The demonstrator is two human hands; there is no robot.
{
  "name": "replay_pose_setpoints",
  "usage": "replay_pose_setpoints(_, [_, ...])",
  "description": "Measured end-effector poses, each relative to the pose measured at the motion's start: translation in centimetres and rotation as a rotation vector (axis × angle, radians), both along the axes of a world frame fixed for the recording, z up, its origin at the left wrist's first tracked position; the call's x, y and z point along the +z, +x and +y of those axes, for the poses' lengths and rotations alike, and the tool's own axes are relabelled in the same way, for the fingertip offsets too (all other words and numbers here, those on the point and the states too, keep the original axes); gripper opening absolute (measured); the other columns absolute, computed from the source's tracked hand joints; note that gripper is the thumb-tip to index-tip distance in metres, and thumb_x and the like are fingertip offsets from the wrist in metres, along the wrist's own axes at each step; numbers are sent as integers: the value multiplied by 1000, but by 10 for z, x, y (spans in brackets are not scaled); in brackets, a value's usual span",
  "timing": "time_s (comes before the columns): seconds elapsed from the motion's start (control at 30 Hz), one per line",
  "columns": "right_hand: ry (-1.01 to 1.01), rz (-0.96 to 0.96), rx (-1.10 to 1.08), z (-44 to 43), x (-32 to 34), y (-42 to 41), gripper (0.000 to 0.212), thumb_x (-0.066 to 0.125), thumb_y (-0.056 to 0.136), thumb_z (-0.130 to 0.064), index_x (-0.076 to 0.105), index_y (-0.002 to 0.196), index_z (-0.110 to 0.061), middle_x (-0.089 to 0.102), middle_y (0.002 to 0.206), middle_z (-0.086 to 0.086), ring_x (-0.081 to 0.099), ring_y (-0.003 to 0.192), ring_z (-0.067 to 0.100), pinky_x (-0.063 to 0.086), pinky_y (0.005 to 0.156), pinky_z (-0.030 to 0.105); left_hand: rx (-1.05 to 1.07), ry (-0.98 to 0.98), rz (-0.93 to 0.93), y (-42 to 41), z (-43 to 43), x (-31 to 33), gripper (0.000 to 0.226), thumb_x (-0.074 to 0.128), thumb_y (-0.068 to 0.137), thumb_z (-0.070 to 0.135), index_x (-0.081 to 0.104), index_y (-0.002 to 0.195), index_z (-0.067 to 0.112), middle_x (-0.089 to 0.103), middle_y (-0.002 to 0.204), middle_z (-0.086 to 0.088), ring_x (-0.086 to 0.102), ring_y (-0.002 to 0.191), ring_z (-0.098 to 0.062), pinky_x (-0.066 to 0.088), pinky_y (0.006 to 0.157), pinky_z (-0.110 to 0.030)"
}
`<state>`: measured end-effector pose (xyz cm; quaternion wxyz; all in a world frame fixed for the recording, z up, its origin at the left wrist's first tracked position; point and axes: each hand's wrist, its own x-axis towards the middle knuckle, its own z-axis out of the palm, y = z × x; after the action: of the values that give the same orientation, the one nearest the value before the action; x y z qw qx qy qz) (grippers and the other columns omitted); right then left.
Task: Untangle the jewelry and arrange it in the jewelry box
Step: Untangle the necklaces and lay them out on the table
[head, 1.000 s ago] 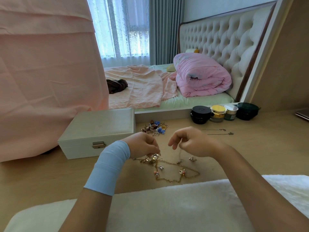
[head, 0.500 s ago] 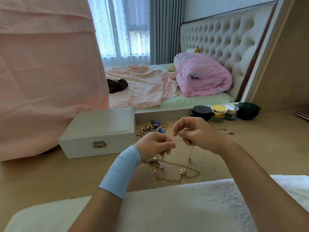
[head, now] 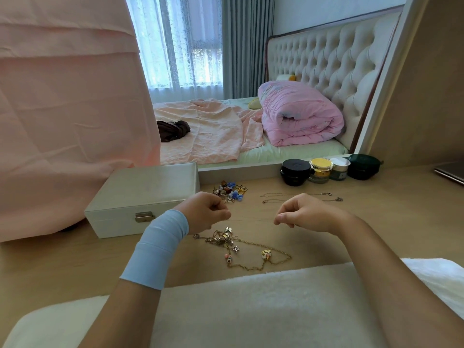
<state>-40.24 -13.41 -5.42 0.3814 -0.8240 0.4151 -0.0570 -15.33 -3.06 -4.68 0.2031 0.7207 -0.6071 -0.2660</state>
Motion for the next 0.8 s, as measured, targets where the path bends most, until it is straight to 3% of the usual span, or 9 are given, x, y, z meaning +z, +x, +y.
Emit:
replay_pose_setpoints(0.13, [8, -35, -102, -11, -5, -28, 26, 56, 101, -13, 77, 95, -27, 68, 83, -7, 59, 65, -1, 45, 66, 19, 39, -99, -128, -21, -5, -3, 14, 67, 90, 32, 65, 80, 23, 63, 78, 8, 58, 68, -8, 47, 63, -18])
replay_pose_setpoints(0.23, [-66, -9, -173, -21, -11, -48, 31, 55, 99, -9, 75, 94, -31, 70, 92, -5, 61, 80, 5, 46, 76, 23, 55, -123, -187, -35, -18, -12, 13, 66, 91, 29, 67, 80, 23, 60, 78, 13, 53, 68, -3, 42, 69, -18])
replay_pose_setpoints(0.4, [-219, 29, -244, -29, -20, -63, 30, 56, 99, -8, 71, 97, -33, 67, 102, -10, 61, 98, 6, 48, 91, 25, 111, -73, -281, -50, -42, -31, 12, 62, 92, 25, 72, 86, 26, 68, 100, 6, 62, 88, -13, 53, 84, -28])
replay_pose_setpoints(0.6, [-352, 45, -257, -34, -33, -68, 35, 54, 96, 0, 70, 116, -24, 67, 112, -3, 61, 100, 8, 50, 92, 22, 154, -68, -551, -59, -46, -33, 20, 52, 95, 36, 71, 101, 35, 66, 110, 12, 60, 98, -13, 52, 76, -27])
replay_pose_setpoints(0.7, [-431, 14, -259, -33, -32, -72, 35, 55, 97, -3, 68, 125, -20, 65, 122, 0, 60, 106, 9, 48, 95, 22, 149, -71, -551, -58, -45, -37, 26, 49, 97, 38, 66, 116, 34, 58, 130, 6, 54, 117, -17, 51, 90, -32])
replay_pose_setpoints(0.8, [-462, 48, -278, -28, -25, -76, 37, 49, 102, -13, 60, 137, -19, 59, 138, 1, 54, 125, 15, 44, 107, 30, 60, -77, -417, -61, -39, -38, 37, 42, 101, 35, 54, 135, 28, 41, 150, 1, 36, 137, -20, 35, 111, -37])
